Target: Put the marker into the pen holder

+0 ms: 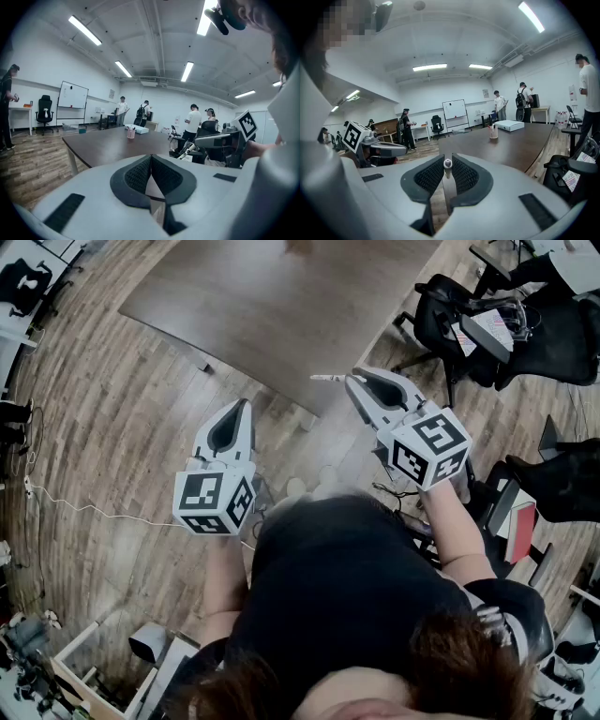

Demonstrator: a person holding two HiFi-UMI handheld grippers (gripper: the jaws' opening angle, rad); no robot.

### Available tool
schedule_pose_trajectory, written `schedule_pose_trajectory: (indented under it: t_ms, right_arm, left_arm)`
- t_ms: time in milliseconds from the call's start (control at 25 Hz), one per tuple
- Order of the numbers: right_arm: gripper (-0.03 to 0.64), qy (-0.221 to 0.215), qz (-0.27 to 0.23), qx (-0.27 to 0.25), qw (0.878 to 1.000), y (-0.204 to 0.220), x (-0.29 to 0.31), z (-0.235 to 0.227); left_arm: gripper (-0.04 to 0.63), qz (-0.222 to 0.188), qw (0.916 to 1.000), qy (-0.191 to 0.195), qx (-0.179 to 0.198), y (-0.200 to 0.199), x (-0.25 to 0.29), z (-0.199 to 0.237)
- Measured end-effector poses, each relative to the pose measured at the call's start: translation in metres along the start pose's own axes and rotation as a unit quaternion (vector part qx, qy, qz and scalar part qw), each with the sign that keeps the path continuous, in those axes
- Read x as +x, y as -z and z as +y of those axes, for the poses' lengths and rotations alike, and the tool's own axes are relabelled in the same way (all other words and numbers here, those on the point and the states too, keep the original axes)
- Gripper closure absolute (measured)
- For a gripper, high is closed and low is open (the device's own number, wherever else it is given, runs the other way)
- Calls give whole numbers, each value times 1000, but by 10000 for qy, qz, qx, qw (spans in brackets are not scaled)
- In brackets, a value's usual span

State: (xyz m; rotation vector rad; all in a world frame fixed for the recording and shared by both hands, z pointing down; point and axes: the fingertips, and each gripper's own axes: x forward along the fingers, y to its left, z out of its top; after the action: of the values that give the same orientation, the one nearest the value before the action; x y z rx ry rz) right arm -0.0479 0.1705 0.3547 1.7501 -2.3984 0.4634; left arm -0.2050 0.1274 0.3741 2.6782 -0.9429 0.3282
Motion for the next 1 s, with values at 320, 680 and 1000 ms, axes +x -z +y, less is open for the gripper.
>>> schedule_pose_trajectory:
  t_ms: [320,680,1000]
  right_arm:
    - [551,38,-59,171,9998,2,-6,-7]
    - [551,-30,-72,178,9998,1,-13,-28]
    - [549,-167,-147,240,9995,1,-22,-52]
  left_arm:
    - [568,72,10000,40,7,2,7,-8]
    - [568,100,9999,27,91,-3,29,-22]
    - [568,142,9997,-43,183,-5,51,-44]
